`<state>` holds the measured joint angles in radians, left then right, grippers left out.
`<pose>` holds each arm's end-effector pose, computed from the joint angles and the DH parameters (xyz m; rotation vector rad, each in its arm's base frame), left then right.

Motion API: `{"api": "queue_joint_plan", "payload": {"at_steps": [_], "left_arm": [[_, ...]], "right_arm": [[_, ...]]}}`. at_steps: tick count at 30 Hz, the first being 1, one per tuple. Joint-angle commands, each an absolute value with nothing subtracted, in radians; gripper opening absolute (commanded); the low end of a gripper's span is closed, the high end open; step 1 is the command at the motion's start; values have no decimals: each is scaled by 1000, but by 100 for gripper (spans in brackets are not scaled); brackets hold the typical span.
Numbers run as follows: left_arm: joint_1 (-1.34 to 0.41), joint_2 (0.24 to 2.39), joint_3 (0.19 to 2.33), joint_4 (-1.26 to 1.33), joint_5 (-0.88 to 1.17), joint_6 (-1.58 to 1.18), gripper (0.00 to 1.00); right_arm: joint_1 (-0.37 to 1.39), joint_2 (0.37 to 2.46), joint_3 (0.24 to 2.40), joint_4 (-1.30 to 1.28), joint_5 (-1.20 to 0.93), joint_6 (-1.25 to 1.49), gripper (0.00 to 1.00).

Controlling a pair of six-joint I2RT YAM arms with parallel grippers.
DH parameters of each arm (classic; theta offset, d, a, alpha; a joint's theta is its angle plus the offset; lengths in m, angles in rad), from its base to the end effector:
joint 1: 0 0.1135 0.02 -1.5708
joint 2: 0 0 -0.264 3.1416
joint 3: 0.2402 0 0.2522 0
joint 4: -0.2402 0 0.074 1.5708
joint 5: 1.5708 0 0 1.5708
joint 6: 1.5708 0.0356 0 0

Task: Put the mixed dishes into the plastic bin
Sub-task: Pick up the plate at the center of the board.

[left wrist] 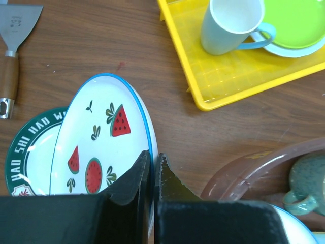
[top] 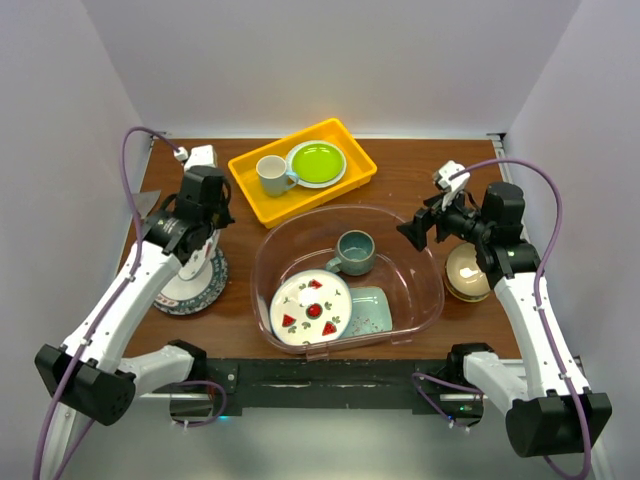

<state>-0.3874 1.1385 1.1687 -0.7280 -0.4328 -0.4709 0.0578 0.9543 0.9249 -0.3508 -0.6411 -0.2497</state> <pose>0.2222 -0.0745 0.3523 -0.3147 2.1709 0.0126 0.2076 0.0333 0.3436 -0.6967 1.7705 0.4930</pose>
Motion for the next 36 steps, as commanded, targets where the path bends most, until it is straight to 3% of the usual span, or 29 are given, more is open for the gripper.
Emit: {"api": "queue_joint_plan", "payload": {"at_steps": [1,13,25,36], "left_arm": [[-383,1095,1293,-663,-414,-456,0],[-387,1048,1313,-611,-227,-384,0],[-394,957,1249,-505,39,-187,0],[-584,953,1238,-434,23,-161,0]], "right_arm": [[55,953,917,-334,-777,-279,99],[100,1012,1011,-428,-885,-298,99],[230,1160,1216,-618,-845,-342,99],[275,1318,1462,-704,-877,-198,99]]}}
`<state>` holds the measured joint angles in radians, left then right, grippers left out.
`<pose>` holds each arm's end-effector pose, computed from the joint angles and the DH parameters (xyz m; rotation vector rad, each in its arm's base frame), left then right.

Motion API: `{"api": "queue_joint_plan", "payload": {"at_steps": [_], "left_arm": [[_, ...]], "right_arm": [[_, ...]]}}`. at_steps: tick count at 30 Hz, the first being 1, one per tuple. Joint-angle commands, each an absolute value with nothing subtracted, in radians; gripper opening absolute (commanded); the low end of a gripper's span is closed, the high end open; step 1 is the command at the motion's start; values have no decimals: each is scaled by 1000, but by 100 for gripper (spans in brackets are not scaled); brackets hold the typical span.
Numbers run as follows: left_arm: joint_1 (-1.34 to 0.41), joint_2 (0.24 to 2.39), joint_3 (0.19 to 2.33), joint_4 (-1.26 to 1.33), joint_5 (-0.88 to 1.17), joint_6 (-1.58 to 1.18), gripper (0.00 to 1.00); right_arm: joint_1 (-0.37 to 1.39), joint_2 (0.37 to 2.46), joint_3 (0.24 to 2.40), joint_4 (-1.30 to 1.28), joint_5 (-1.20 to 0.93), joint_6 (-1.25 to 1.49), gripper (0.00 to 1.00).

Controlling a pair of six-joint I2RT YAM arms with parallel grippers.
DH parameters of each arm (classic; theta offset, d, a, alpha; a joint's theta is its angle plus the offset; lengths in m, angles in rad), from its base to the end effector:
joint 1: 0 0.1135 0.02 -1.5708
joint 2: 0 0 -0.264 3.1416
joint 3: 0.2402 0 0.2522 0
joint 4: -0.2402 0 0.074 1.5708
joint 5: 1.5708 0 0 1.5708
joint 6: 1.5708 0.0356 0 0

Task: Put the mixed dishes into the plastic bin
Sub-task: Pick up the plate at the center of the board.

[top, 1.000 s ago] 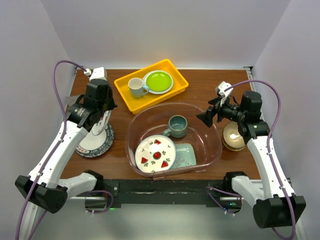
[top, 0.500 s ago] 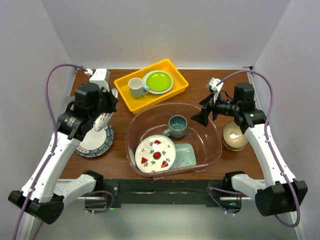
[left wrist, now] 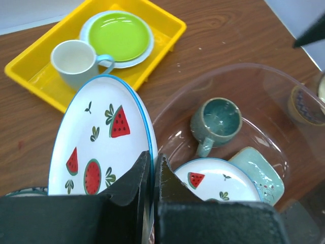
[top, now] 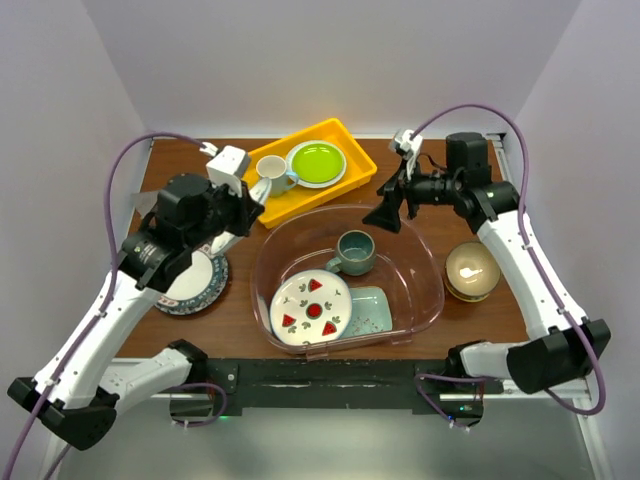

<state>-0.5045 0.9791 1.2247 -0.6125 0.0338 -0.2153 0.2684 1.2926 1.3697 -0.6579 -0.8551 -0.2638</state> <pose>0.1728 -0.0968 0.4111 0.3068 1.9477 -0.5082 0.2518 0.0971 0.3926 -0.9989 1.7972 0.9123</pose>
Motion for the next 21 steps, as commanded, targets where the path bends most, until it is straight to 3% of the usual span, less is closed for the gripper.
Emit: {"api": "queue_joint_plan", "payload": {"at_steps": [1,12,21], "left_arm": [[-598,959,1238,-425,18,-158,0],[-664,991,1226,-350,46,-150,0],[-798,1035,1236,-324,-50,-117,0]], "right_arm": [[275,1334,1489,-709,-876,-189,99],[276,1353,1545,-640,-786,35,99],[276,1347,1534,-589,-712,167,99]]}}
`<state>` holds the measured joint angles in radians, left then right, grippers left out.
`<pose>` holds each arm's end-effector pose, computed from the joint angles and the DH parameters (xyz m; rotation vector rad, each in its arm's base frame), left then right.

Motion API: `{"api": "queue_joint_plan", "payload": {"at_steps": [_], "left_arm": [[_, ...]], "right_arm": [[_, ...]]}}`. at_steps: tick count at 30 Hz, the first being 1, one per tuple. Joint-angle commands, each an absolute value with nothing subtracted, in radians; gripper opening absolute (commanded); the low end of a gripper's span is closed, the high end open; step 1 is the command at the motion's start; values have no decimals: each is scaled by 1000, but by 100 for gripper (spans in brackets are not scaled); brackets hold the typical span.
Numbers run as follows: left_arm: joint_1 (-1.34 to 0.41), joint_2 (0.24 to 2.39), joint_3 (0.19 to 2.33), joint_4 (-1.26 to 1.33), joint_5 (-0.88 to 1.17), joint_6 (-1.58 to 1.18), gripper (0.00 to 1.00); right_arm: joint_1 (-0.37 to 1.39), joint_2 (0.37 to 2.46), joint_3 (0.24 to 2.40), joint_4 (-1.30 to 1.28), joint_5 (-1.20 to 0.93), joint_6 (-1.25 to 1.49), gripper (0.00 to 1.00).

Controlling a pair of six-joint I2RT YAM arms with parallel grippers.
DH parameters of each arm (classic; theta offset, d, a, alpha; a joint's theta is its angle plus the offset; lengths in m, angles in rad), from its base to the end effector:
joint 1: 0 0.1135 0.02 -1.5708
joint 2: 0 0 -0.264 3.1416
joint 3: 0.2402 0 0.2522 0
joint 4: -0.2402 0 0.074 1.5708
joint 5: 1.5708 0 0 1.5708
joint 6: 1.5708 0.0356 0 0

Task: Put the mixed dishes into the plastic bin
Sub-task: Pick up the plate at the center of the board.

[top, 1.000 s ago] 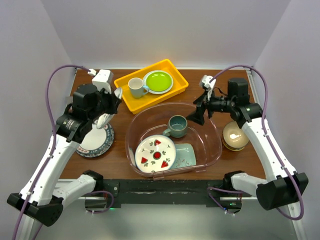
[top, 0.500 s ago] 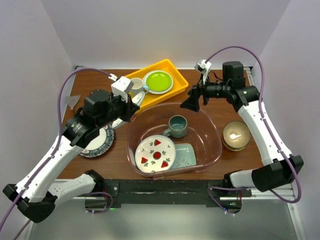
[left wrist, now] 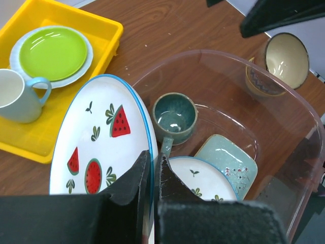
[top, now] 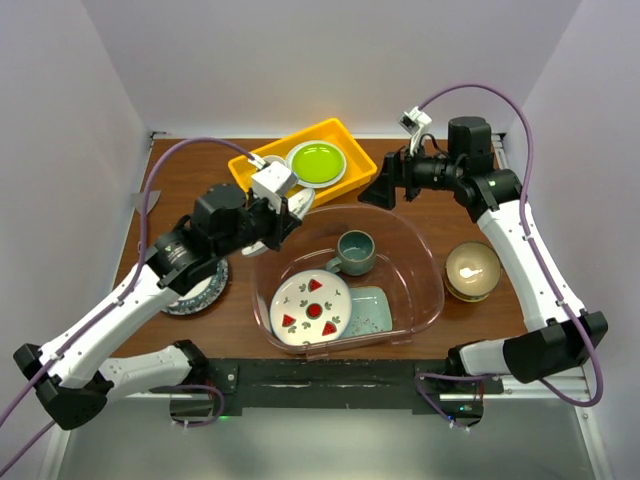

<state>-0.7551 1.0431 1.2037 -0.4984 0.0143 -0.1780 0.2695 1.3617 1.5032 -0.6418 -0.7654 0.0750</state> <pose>0.1618 -0.1530 0.4037 0.5677 1.8775 -0.6377 0.2698 0.1001 0.4179 -0.6721 1.9522 1.0005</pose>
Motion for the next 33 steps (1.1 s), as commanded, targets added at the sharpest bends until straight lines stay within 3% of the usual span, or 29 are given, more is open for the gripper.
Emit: {"api": "queue_joint_plan", "payload": {"at_steps": [1,16,33], "left_arm": [[-819,1045,1238,-319,-69,-111,0],[-1003,1129,1267,-268,-224,-40,0],[-1086,1196,1316,-252,-284,21,0]], "right_arm": [[276,1344,1531,-589,-683,193,99],[275,1269,1460,-560,-566,380,99],[276,1241,1456,-575,-529,452,99]]}}
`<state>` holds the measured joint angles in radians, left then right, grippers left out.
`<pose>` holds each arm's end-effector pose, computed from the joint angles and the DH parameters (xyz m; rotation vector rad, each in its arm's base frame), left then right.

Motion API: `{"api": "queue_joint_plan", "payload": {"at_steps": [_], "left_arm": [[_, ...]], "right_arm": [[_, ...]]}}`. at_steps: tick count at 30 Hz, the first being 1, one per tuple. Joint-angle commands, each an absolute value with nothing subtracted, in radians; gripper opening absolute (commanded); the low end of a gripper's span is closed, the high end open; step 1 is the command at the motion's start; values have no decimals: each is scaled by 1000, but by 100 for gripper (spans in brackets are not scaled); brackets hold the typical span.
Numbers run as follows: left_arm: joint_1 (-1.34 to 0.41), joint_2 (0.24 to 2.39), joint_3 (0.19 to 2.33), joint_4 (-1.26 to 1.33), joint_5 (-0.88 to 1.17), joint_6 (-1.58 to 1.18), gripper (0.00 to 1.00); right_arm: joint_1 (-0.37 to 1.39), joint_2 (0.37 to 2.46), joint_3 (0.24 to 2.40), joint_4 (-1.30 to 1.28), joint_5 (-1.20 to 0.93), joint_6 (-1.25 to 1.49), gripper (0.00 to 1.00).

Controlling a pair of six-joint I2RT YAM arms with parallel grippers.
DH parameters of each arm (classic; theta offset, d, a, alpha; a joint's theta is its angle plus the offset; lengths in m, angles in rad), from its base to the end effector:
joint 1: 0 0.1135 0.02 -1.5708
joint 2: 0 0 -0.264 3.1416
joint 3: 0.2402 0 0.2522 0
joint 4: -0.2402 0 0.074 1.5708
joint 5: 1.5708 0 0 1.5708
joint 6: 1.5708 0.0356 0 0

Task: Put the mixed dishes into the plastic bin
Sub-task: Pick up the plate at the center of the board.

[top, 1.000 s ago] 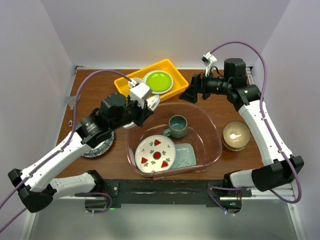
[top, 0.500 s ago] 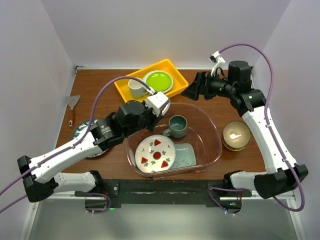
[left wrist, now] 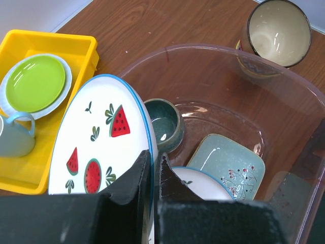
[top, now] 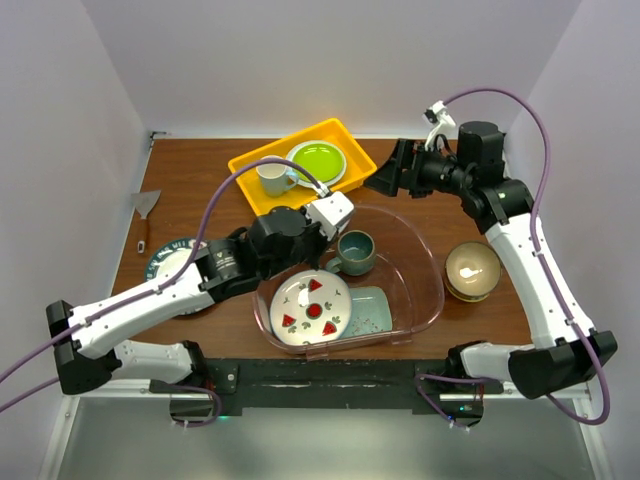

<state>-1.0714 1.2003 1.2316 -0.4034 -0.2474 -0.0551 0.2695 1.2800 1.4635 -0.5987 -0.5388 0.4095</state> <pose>0.1362 -0.2315 0.3878 0.8074 1.7915 -0.5084 0.2553 0.0895 0.4279 -0.2217 2.0424 0.9654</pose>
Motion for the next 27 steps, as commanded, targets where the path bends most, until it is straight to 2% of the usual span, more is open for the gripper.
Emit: {"api": "queue_joint_plan", "payload": {"at_steps": [1,11,19,22,25,27], "left_arm": [[-1089,1200,1319,-250,-282,23,0],[-1140,1290,1394,-235,-348,70,0],[-1163,1342,1428,-229,-382,100,0],[-1173,1356,1430,-226,-394,109,0],[-1180,1362,1430,-221,-397,117,0],[-1183,1365,1428,-219,-397,121,0]], "right_arm": [[275,1249,1447,-571,-540,475,99],[316,1305,1306,-509,-624,598,99],[345,1338,1285,-519,-693,679,97],[345,1341,1281,-493,-707,715,88],[345,1332,1262,-456,-732,739,70],[344,1325,1252,-439,-742,749,51]]}}
